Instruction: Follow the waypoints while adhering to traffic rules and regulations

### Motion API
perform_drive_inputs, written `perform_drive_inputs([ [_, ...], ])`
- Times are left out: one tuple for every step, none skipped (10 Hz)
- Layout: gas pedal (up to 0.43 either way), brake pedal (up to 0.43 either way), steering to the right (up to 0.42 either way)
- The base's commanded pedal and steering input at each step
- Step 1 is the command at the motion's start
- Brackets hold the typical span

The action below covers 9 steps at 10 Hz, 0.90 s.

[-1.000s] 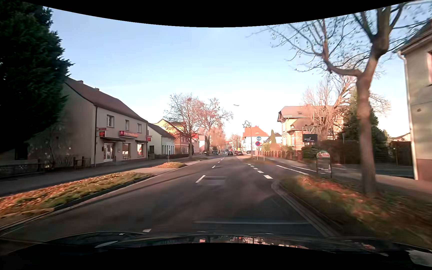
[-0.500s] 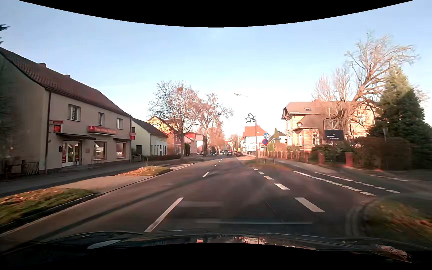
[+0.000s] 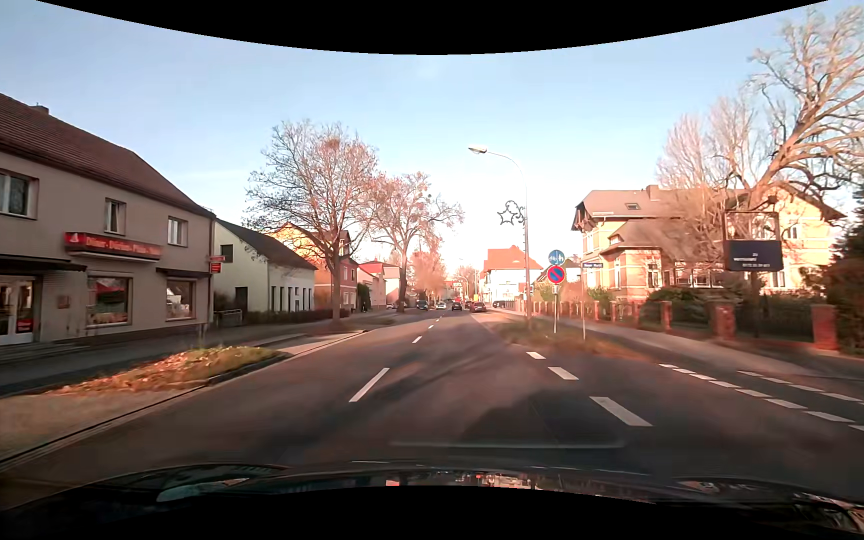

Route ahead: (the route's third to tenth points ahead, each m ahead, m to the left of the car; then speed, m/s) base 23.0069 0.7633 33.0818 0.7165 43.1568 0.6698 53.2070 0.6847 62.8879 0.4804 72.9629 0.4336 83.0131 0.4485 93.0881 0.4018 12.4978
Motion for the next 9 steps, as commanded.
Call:
perform_drive_inputs([
  [0.098, 0.0, 0.001],
  [0.098, 0.0, 0.001],
  [0.098, 0.0, 0.001],
  [0.079, 0.0, 0.001],
  [0.067, 0.0, -0.002],
  [0.067, 0.0, -0.004],
  [0.067, 0.0, -0.004],
  [0.087, 0.0, -0.003],
  [0.11, 0.0, -0.003],
])
